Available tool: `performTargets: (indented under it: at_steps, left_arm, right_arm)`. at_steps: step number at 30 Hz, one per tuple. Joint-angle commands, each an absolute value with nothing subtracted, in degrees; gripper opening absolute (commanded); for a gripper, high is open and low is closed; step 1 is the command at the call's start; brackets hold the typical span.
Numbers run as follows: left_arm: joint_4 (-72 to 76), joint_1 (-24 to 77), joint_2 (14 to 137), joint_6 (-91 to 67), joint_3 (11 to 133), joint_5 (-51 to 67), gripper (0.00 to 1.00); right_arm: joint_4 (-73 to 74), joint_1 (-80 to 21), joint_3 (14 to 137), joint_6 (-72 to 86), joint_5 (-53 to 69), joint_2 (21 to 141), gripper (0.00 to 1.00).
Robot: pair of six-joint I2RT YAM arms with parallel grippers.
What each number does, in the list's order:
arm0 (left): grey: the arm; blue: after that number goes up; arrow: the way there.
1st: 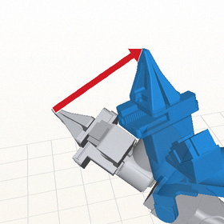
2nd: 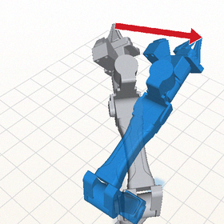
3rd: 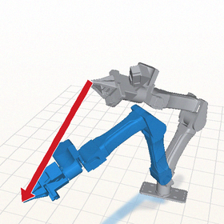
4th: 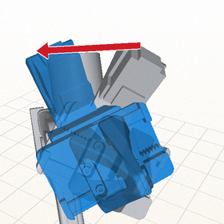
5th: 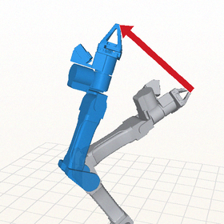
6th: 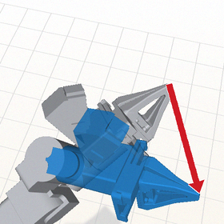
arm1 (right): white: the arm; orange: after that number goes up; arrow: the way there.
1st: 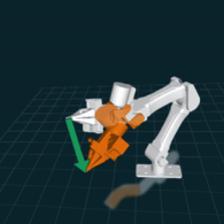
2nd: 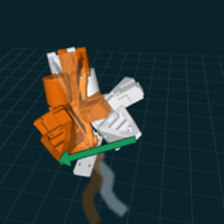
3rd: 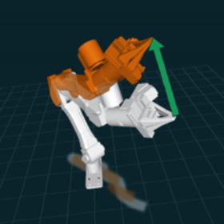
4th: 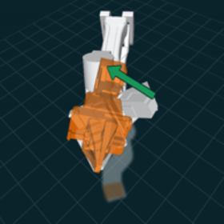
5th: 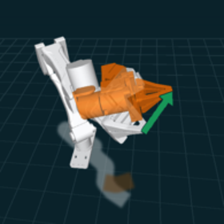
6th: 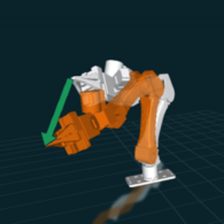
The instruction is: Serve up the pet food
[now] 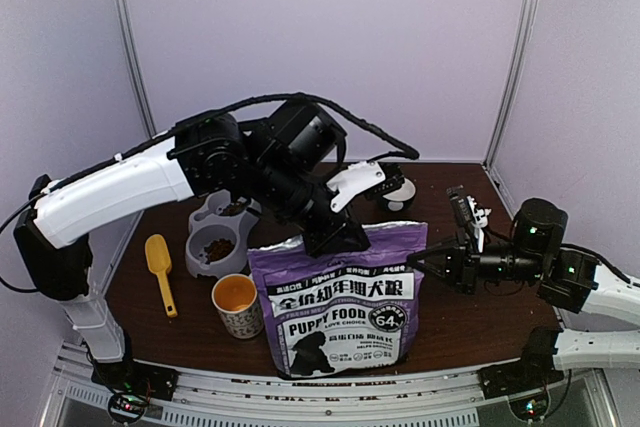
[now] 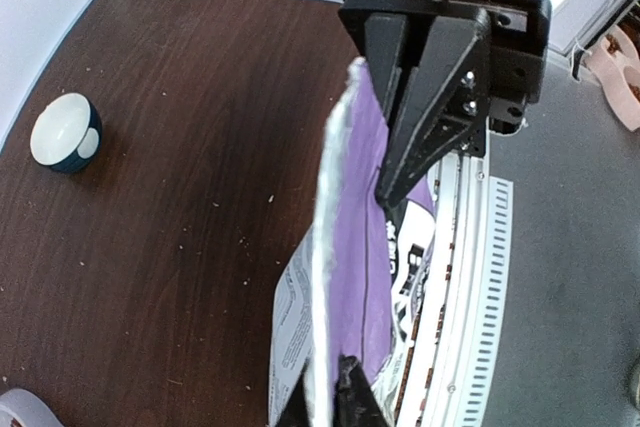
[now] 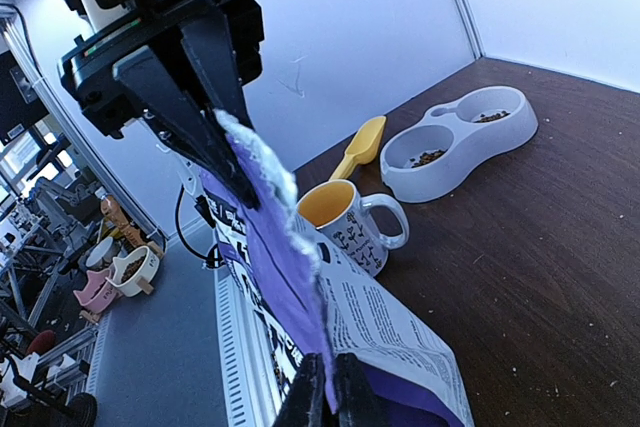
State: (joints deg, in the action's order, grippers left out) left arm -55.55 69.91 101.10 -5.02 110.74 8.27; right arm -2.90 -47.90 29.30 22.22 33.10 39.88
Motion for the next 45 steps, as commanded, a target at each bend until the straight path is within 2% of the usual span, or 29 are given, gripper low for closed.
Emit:
performTargets:
  at_steps: [1,4,5,6,12,14,15,17,23,24,25,26,28,29,31,36,37,38,39,40,41,42,43,45]
  left_arm:
    - [-59.8,68.8,98.1,-5.2,108.9,5.3,0.13]
    - [-59.8,68.7,97.4,-5.3,108.4,4.8,0.11]
    - [-59.8,68.7,97.2,-5.2,108.3,4.6,0.02]
    - [-59.8,68.7,96.9,-5.2,108.0,4.7,0.00]
    - [-60.1,68.5,96.0,-5.2,107.1,4.5,0.00]
    - [-60.5,68.4,95.8,-5.5,107.0,4.0,0.20]
    - [-60.7,68.4,95.6,-5.5,106.8,3.8,0.21]
    - [-60.7,68.3,95.1,-5.4,106.4,3.7,0.00]
    - [-60.9,68.2,93.9,-5.3,105.4,3.6,0.00]
    - [-61.1,68.1,93.9,-5.5,105.4,3.2,0.01]
    - [-61.3,68.1,93.8,-5.7,105.3,2.9,0.13]
    - [-61.5,68.0,93.6,-5.7,105.2,2.6,0.19]
    - [-61.4,67.9,93.2,-5.8,104.8,2.2,0.21]
    - [-61.4,67.8,93.0,-5.7,104.5,2.2,0.19]
    - [-61.5,67.7,92.6,-5.7,104.2,2.4,0.00]
    - [-61.6,67.5,91.7,-5.4,103.4,2.8,0.00]
    - [-61.7,67.3,91.7,-5.5,103.4,2.5,0.02]
    - [-61.8,67.2,91.4,-5.6,103.1,2.5,0.16]
    - [-61.8,67.1,91.2,-5.6,102.8,2.4,0.23]
    - [-61.8,67.0,90.9,-5.6,102.6,2.4,0.24]
    - [-61.8,66.9,90.6,-5.7,102.3,2.4,0.21]
    - [-61.7,66.8,90.4,-5.6,102.1,2.4,0.06]
    - [-61.7,66.7,90.2,-5.7,101.9,2.6,0.00]
    - [-61.7,66.5,89.6,-5.6,101.4,3.4,0.00]
  right_arm:
    - [-7.6,-47.4,30.8,20.8,29.9,37.5,0.00]
    - [-7.2,-47.4,30.9,20.6,29.7,37.4,0.00]
    - [-7.1,-47.4,31.0,20.5,29.7,37.3,0.00]
    - [-7.0,-47.4,31.0,20.5,29.6,37.3,0.00]
    - [-6.9,-47.4,30.9,20.4,29.4,37.1,0.00]
    - [-6.7,-47.4,30.9,20.3,29.2,36.9,0.00]
    - [-6.6,-47.4,30.9,20.2,29.0,36.8,0.00]
    - [-6.2,-47.4,30.9,20.1,28.8,36.6,0.00]
    - [-5.4,-47.3,31.1,19.6,28.5,36.2,0.00]
    - [-5.3,-47.3,31.0,19.5,28.5,36.1,0.00]
    - [-5.2,-47.2,31.0,19.5,28.4,36.0,0.00]
    - [-5.1,-47.2,31.0,19.5,28.3,35.9,0.00]
    - [-4.9,-47.2,31.1,19.4,28.2,35.8,0.00]
    - [-4.8,-47.3,31.1,19.4,28.2,35.7,0.00]
    - [-4.7,-47.1,31.0,19.3,28.2,35.7,0.00]
    - [-4.6,-47.1,31.0,19.2,28.0,35.6,0.00]
    - [-4.5,-47.0,31.0,19.2,28.0,35.6,0.00]
    - [-4.5,-47.0,31.0,19.2,28.0,35.6,0.00]
    - [-4.4,-47.1,31.0,19.3,28.0,35.6,0.00]
    - [-4.4,-47.1,31.0,19.3,27.9,35.6,0.00]
    - [-4.4,-47.0,31.1,19.2,27.9,35.6,0.00]
    - [-4.3,-47.0,31.1,19.2,28.0,35.5,0.00]
    - [-4.3,-46.9,31.1,19.2,28.0,35.6,0.00]
    - [-4.4,-47.0,31.1,19.2,27.9,35.6,0.00]
